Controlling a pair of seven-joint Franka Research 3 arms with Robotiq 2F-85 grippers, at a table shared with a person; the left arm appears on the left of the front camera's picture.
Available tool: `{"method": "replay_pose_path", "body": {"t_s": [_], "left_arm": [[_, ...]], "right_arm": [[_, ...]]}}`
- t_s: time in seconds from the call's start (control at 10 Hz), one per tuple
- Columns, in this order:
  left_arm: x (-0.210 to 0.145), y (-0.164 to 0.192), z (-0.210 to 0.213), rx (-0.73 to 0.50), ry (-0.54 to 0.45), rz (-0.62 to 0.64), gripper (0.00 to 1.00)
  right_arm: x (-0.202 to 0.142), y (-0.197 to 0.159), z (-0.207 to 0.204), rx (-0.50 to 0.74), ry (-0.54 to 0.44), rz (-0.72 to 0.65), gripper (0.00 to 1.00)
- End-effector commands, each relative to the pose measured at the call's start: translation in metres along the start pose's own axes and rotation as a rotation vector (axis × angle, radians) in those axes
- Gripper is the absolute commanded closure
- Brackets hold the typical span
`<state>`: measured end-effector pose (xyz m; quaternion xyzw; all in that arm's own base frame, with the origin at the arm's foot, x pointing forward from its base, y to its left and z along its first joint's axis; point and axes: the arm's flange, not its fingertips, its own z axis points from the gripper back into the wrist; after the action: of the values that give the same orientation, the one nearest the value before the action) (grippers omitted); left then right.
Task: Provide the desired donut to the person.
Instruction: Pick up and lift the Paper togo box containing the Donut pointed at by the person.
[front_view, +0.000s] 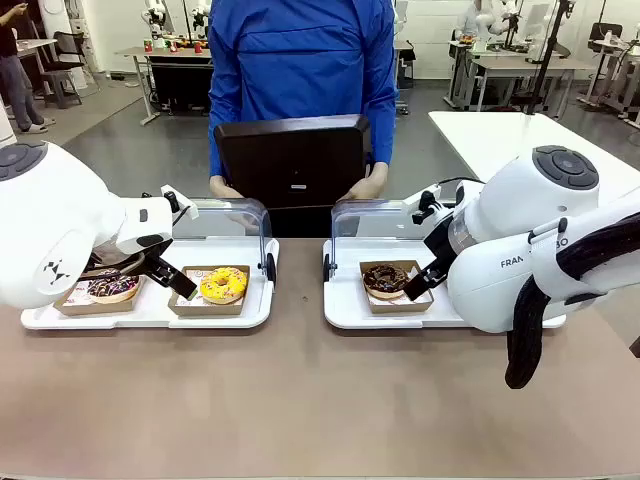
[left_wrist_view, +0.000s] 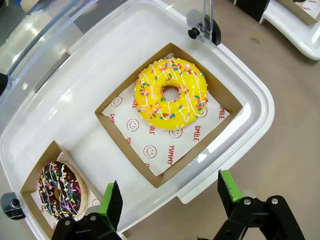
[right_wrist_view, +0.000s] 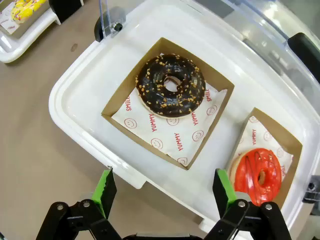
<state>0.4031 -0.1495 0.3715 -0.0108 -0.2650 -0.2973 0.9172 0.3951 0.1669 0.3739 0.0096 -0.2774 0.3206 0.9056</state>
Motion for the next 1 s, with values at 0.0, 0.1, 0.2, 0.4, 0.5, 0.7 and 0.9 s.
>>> {"method": "replay_pose_path", "body": {"t_s": [0.0,0.1,0.2,0.4,0.5,0.7,0.9], "left_arm": [[0.0,-0.0001,0.0,0.0,0.0,0.0,0.0],[0.0,-0.0001,0.0,0.0,0.0,0.0,0.0],[0.0,-0.0001,0.0,0.0,0.0,0.0,0.0],[0.0,-0.0001,0.0,0.0,0.0,0.0,0.0],[0.0,-0.0001,0.0,0.0,0.0,0.0,0.0],[0.0,-0.0001,0.0,0.0,0.0,0.0,0.0],[0.0,-0.0001,0.0,0.0,0.0,0.0,0.0]], "right_arm": [[0.0,0.0,0.0,0.0,0.0,0.0,0.0],[0.0,0.0,0.0,0.0,0.0,0.0,0.0],[0.0,0.0,0.0,0.0,0.0,0.0,0.0],[0.0,0.0,0.0,0.0,0.0,0.0,0.0],[0.0,0.0,0.0,0.0,0.0,0.0,0.0],[0.0,0.0,0.0,0.0,0.0,0.0,0.0],[0.0,0.0,0.0,0.0,0.0,0.0,0.0]]}}
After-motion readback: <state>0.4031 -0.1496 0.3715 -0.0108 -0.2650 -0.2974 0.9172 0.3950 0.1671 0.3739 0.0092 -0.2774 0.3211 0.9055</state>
